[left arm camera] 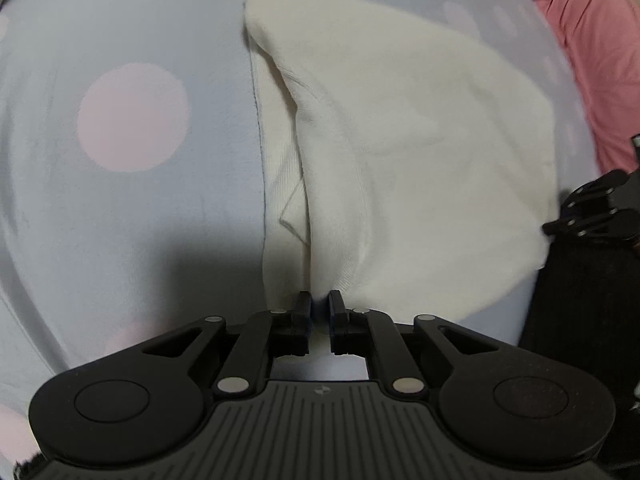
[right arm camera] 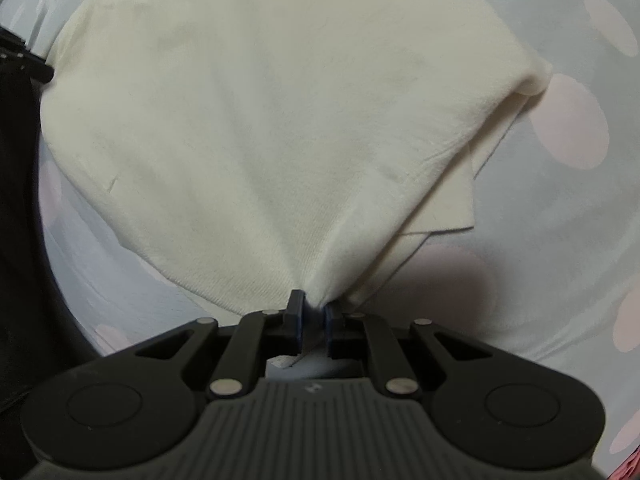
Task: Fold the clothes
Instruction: 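Open both grippers and release the folded sweater edge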
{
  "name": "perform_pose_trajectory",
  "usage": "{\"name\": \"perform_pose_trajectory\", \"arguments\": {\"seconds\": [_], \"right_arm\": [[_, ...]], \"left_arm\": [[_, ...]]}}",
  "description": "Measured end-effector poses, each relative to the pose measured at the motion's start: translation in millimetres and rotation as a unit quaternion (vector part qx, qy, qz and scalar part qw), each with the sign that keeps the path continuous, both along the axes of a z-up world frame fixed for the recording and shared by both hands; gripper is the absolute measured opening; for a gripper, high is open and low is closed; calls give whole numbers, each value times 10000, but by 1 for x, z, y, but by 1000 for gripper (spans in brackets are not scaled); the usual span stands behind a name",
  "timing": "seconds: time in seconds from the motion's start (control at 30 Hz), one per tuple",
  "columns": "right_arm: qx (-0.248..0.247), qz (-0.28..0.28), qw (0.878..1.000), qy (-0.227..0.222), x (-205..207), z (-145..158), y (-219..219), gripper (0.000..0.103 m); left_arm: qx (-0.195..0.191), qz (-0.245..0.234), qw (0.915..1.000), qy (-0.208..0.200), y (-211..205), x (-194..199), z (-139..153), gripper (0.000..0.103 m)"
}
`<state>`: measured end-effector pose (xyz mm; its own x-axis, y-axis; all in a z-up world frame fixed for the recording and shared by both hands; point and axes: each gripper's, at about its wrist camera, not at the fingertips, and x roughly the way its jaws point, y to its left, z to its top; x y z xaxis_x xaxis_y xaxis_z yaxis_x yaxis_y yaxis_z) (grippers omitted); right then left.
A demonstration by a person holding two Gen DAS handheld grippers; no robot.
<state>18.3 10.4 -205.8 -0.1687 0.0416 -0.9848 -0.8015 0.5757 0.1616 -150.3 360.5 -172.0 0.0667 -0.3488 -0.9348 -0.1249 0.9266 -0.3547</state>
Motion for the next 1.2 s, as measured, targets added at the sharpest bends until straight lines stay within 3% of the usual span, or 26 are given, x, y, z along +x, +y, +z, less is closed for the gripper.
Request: {"name": "perform_pose_trajectory", "arguments": {"seconds": [0.1,0.13,0.2,0.27,0.33,0.43,0.57,0.63,0.77,0.87,1.03,1.2], "right_arm": [[-65,90,9999,-116,-4,0,3,19],[-75,88,9998,-148,-4,1,3,32],[-17,-93,9998,-150,1,7,0,48],[95,-361,9992,-161,10,14,-7,50],[294,-732,9963,-331,23,25,-18,50],[433,-1161,9903,-630,41,32,-33,50],[657,-1347,9851,-849,53,29,-35,55],[727,-1278,9839,-1015,55,26,-30,65],[720,-1150,9839,-1161,65,18,-22,66],[713,-1041,9871,-984,63,10,-26,65],[747,-817,9900,-872,59,17,-22,21],[1023,-1495,9833,-197,73,11,-40,14]], "left_arm": [[159,-125,9998,23,-3,-1,2,19],[167,-131,9998,57,-2,-3,3,19],[192,-140,9996,134,1,-7,6,25],[340,-67,9994,36,7,-11,15,26],[411,33,9986,-330,13,-13,28,27],[441,252,9947,-892,23,-13,43,41],[429,293,9933,-1028,15,-3,42,41],[403,254,9932,-1059,10,0,40,41],[342,106,9937,-1067,-5,3,37,41],[352,101,9940,-1027,-6,3,34,41],[354,164,9944,-987,-2,1,34,42],[332,348,9938,-1003,5,4,30,42]]}}
